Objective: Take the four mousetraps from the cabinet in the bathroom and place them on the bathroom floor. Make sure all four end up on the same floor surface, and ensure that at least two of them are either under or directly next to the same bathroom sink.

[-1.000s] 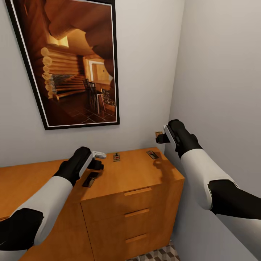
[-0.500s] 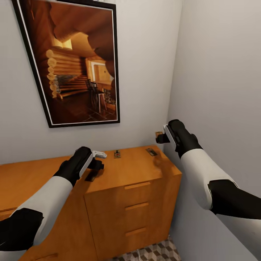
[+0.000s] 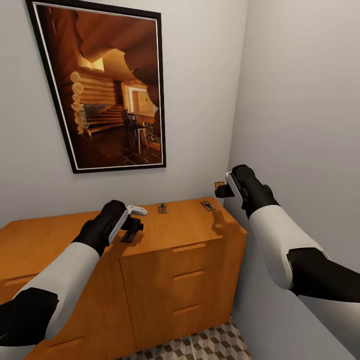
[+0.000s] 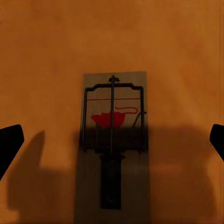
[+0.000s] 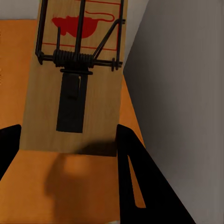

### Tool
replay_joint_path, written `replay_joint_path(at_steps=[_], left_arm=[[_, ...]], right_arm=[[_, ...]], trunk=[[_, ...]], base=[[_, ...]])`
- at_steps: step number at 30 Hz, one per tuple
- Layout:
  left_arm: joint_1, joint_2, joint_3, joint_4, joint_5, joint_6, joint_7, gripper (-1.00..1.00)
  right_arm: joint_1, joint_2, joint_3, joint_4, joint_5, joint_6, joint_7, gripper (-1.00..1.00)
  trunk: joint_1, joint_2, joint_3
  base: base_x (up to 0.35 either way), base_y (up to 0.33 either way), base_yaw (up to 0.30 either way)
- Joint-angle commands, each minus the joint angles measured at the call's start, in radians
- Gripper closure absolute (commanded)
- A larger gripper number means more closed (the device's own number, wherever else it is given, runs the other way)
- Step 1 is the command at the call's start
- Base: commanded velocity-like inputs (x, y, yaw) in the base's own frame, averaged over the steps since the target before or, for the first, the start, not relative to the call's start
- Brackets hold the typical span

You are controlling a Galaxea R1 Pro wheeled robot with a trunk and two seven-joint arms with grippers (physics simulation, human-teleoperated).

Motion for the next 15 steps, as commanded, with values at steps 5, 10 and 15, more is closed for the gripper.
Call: replay_joint_path(at_steps=[5,10,15], left_arm=[[-0.001,0.002,-0.005,-0.002,0.008,0.004,0.003,-1.00],[-0.001,0.003,-0.005,-0.002,0.008,0.004,0.003,-1.00],[-0.001,0.003,-0.005,-0.001,0.008,0.004,0.003,-1.00]], right_arm=[[-0.001,0.000,0.002,-0.001,-0.004,0.004,-0.006,1.00],[-0.001,0.000,0.002,-0.001,-0.004,0.004,-0.007,1.00],[-0.001,0.000,0.002,-0.001,-0.004,0.004,-0.006,1.00]], trunk=[[0.000,-0.001,-0.001],[0.000,-0.001,-0.001],[0.000,-0.001,-0.001]], base=[[-0.005,0.000,0.000],[-0.014,0.000,0.000],[-0.091,0.000,0.000]])
